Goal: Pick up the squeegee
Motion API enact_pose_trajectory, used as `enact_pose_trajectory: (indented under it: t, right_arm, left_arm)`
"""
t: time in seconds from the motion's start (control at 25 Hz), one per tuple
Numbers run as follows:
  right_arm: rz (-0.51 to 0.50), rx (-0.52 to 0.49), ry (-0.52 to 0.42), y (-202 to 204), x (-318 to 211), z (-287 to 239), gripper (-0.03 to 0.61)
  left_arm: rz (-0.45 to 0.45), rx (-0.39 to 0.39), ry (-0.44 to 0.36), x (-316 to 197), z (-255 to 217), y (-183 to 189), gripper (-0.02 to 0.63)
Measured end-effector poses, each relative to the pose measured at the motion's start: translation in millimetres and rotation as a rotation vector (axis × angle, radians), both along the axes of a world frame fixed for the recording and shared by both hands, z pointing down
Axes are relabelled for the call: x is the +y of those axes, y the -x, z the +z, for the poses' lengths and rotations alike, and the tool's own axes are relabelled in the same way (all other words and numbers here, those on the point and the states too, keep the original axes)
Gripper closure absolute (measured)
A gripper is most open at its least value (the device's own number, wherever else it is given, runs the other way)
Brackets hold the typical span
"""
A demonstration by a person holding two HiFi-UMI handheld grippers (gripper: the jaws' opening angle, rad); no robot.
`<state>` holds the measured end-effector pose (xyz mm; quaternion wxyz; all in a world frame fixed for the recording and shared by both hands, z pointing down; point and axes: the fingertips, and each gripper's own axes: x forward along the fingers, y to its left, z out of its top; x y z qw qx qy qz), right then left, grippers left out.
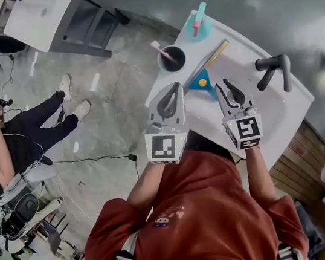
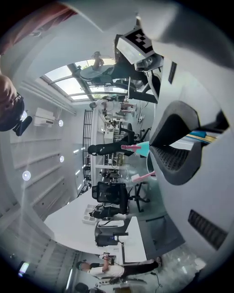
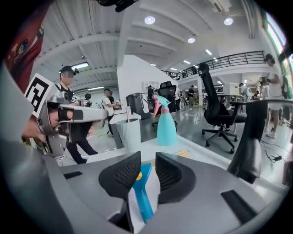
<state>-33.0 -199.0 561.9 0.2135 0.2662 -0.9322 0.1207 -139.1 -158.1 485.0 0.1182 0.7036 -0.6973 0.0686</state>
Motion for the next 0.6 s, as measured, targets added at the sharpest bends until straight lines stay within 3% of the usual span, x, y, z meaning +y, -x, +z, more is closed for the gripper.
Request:
enact_pose_trajectory:
  t: [0.32,0.6]
  right_arm:
    - [-0.113,0.137,0.103,15,20,71,0.413]
    - [-0.197,0.311,0.062,19,36,112,0.387]
  left_arm:
    - [-0.028,0.036,0.073,8,40,10,0.595]
    - [-0.028,0.046,0.105,14,59,20,0.597]
